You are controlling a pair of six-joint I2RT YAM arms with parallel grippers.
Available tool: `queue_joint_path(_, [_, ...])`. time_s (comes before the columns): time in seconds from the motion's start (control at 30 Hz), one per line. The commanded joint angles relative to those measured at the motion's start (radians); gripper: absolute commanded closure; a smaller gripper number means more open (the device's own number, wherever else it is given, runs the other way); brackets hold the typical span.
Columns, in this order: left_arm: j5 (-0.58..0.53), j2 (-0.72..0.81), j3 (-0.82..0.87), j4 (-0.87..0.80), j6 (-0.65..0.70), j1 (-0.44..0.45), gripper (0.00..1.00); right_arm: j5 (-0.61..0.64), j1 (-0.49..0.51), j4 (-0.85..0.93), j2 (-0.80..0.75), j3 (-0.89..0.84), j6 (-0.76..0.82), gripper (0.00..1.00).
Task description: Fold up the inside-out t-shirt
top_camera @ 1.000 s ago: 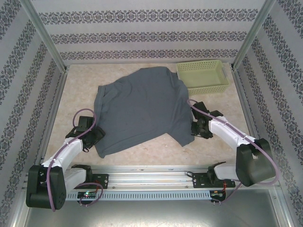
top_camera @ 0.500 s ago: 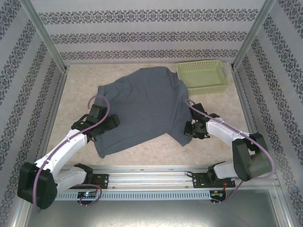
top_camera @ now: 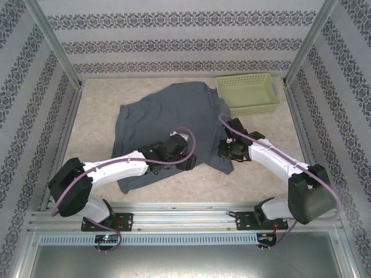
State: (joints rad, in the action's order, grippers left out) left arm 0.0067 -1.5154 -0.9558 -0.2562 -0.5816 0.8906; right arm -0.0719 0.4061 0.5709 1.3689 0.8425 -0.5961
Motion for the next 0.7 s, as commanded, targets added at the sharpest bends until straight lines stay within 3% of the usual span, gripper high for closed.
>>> queue_joint_path(0.0, [0.025,-0.054,-0.065,0.106,0.044,0.02,0.26,-0.048,-0.052,-0.011,-0.039,-0.034,-0.013,0.77])
queue_joint_path(0.13, [0.034,-0.149,-0.151,0.108,0.076,0.061,0.26,-0.102,-0.143,-0.032,-0.115,-0.094,-0.003,0.77])
queue_joint_path(0.27, [0.016,-0.27,-0.291,0.05,0.135,0.112,0.24,-0.119,-0.276,-0.032,-0.193,-0.16,0.0,0.69])
queue_joint_path(0.53, [-0.104,-0.569,-0.648,-0.167,0.285,0.239,0.21,-0.144,-0.5,-0.045,-0.318,-0.249,-0.039,0.63])
queue_joint_path(0.67, [-0.124,-0.711,-0.805,-0.268,0.304,0.248,0.29,-0.115,-0.543,-0.039,-0.367,-0.27,-0.046,0.62])
